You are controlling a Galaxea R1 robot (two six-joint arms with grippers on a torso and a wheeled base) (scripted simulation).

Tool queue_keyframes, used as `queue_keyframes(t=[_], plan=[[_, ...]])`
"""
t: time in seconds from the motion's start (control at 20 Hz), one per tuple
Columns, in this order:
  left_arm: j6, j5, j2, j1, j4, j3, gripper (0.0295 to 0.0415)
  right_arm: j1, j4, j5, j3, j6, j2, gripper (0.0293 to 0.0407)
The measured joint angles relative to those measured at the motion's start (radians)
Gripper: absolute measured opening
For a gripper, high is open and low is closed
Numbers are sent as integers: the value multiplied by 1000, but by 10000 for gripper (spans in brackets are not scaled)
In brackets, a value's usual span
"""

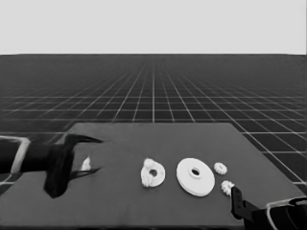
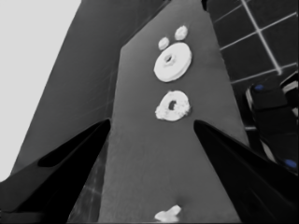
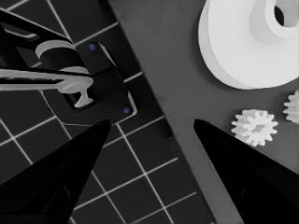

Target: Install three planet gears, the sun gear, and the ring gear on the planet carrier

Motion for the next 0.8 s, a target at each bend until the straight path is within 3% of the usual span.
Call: queue_keyframes(t=[0.1,0.15,0.2,0.25,0.4,0.6,0.7,0.8], plan=[[24,-8,-13,-4,1,10,385,0,0,0,0,0,0,385],[30,-10,-16,-5,1,12,385,289,415,-26,-290,198,80,395],[33,-11,-18,-5,2,13,385,366,520,-110,-588,293,199,393],[35,-12,-19,-6,2,14,385,375,552,-170,-799,338,297,389],[37,-13,-20,-6,2,15,385,374,580,-240,-1103,358,444,385],[37,-13,-20,-6,2,15,385,372,585,-255,-1191,353,488,385],[37,-13,-20,-6,2,15,385,245,512,-152,-1274,330,531,385],[37,-13,-20,-6,2,15,385,201,492,-114,-1323,315,557,385]])
